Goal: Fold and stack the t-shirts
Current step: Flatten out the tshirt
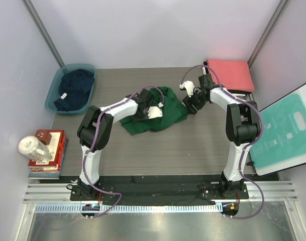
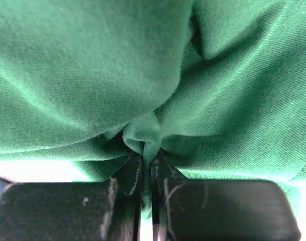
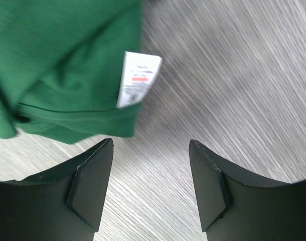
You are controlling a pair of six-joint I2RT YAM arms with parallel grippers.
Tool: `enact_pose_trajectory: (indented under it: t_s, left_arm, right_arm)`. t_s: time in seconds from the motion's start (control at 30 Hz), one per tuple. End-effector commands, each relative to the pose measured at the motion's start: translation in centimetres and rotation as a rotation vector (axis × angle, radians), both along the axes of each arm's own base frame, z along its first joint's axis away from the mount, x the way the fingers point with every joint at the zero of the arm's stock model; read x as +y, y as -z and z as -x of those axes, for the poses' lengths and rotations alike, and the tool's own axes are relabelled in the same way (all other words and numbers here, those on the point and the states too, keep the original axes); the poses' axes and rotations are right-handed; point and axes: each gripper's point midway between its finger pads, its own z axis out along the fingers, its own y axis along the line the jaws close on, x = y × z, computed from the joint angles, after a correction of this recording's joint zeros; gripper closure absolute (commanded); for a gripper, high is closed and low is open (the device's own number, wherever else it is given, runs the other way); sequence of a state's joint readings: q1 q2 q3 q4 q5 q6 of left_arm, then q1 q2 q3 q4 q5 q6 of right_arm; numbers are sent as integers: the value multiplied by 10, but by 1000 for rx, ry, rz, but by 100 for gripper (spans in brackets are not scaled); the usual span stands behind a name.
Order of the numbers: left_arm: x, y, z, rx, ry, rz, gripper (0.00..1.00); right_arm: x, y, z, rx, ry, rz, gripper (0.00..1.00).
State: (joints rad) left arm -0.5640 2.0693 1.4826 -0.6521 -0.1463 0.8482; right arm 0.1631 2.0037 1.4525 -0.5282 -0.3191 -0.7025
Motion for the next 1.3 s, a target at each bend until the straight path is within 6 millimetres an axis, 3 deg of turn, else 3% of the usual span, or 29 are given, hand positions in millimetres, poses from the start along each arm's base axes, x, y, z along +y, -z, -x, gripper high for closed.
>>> enact_pose_trajectory:
  t_s: [0.0,0.2,0.27,0.3,0.33,0.37,0.4,0.47,0.67,0.83,1.1,1.23,1.27]
  left_arm:
    - [15,13,8,72,-3,-61,100]
    - [12,13,7,80,-17,-52,100]
    - [12,12,7,81,-17,-54,100]
    - [12,12,7,80,-21,-56,100]
    - [13,12,6,80,-22,-58,100]
    - [13,12,6,81,-23,-58,100]
    - [14,12,7,81,-22,-62,100]
    - [16,10,8,79,-24,-68,100]
    - [33,10,13,92,-25,-93,100]
    - [63,6,16,95,-17,-118,100]
    - [102,22,22,68,39,-220,100]
    - [106,19,-5,-91,40,-239,97]
    - [101,11,-20,-175,26,-216,95]
  right_arm:
    - [29,-30,-4,-48,-100,-82,32]
    - [46,-21,-10,-33,-119,-112,32]
    - [50,-17,-13,-32,-119,-105,39]
    - [51,-12,-19,-42,-112,-99,45]
    - [53,-10,-21,-42,-102,-101,59]
    - [52,-8,-23,-42,-97,-102,65]
    - [51,-1,-25,-34,-83,-87,81]
    - [48,0,-32,-52,-65,-68,99]
    - [34,-7,-41,-119,-48,3,99]
    - [5,-10,-44,-179,-52,114,99]
    - [-39,-23,-78,-282,28,204,99]
    - [-42,-28,-90,-308,41,207,99]
    - [-41,-29,-91,-311,39,205,99]
